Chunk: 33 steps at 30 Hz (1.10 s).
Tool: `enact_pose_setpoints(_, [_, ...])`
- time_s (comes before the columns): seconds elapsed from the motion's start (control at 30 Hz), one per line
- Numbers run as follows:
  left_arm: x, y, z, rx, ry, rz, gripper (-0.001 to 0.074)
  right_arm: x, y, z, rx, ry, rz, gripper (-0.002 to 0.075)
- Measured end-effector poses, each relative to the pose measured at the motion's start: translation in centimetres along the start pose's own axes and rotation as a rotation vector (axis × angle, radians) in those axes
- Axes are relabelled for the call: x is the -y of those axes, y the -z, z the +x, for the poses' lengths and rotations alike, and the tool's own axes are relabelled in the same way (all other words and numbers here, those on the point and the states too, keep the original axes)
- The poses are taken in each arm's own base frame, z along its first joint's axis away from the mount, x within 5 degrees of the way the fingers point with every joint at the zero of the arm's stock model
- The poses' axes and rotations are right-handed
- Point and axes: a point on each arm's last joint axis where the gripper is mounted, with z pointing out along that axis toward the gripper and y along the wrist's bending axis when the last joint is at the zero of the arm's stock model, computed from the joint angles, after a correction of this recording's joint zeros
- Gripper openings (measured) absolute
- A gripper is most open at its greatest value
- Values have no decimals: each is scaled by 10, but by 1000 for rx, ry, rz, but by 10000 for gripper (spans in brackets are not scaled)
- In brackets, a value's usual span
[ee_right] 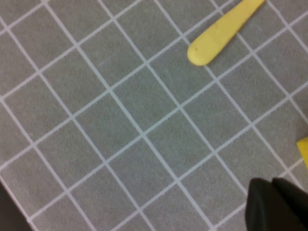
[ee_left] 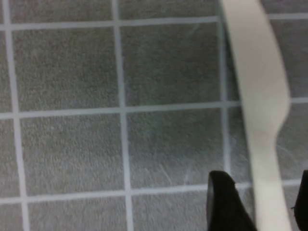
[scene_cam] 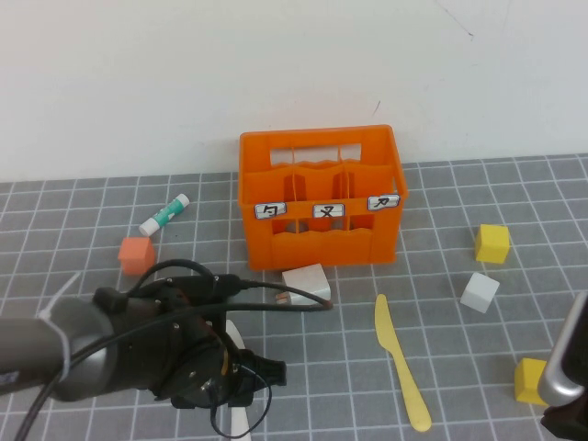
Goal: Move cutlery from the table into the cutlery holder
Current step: Pick up the knife
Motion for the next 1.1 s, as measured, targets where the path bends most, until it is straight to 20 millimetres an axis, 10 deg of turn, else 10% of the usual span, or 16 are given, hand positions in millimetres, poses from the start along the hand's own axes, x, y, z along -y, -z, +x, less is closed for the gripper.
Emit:
enact_pose_setpoints(0.47, [4,-25,0,-2,-37,12,289,1,-1,0,-2,-8,7,-2])
enact_pose_setpoints(0.7, [2,-26,-2,20,-127,-8,81,1,-1,-1,1,-11,10,-2])
enact_pose_setpoints(1.1, [7,-23,-23,54,-220,-97,81,1,-1,-1,2,-14,11,-2])
